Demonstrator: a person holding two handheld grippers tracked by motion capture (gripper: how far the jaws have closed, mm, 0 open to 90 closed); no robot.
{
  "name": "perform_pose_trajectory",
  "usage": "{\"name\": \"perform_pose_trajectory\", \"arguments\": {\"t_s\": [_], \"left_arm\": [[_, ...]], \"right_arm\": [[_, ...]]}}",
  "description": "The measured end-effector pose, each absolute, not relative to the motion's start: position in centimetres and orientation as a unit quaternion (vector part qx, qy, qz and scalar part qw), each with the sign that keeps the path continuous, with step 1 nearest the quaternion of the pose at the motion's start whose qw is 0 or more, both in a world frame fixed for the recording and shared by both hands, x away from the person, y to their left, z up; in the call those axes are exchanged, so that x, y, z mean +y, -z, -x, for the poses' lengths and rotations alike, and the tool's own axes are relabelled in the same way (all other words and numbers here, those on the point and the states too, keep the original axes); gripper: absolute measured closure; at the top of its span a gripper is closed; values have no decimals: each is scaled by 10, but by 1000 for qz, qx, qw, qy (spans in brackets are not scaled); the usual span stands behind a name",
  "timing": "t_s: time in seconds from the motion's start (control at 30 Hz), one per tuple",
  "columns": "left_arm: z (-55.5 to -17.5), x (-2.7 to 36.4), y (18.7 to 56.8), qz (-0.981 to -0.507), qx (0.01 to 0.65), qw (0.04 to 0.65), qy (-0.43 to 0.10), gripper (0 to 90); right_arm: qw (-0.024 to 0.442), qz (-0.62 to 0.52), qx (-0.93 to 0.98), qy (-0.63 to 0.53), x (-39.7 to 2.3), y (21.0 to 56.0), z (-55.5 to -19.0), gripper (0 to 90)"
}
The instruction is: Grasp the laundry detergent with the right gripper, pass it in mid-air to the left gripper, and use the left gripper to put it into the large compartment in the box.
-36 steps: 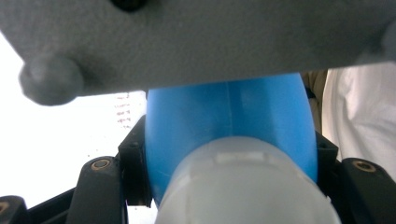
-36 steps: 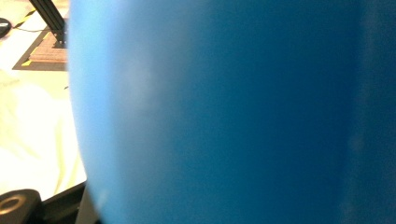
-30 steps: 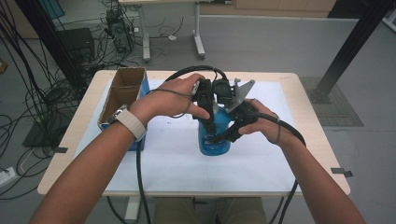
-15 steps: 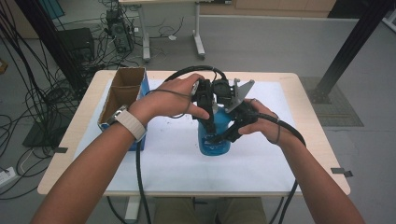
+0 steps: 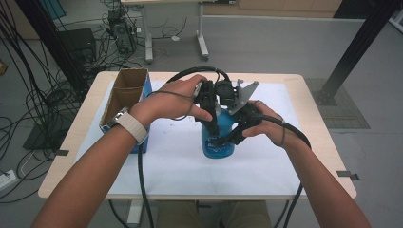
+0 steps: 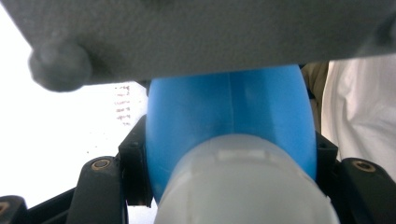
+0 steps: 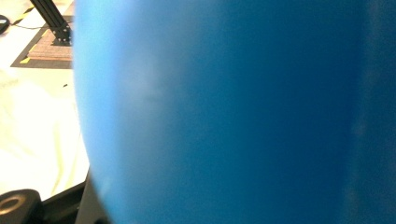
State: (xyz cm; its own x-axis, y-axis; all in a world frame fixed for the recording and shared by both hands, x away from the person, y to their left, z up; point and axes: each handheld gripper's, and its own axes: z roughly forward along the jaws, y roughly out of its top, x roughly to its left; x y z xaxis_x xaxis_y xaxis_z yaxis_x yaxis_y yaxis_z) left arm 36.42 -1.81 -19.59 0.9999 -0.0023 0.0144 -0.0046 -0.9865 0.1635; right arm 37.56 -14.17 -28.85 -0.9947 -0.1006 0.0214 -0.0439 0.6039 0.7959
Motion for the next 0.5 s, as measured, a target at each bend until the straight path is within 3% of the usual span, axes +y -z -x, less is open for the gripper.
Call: {"name": "perform_pose_trajectory", "arguments": {"t_s": [0.5], "left_arm": [[-365,-17,196,-997,1,81,-7,376]], "right_arm": [[32,-41,-895,443,-141,289,-377,429]]}}
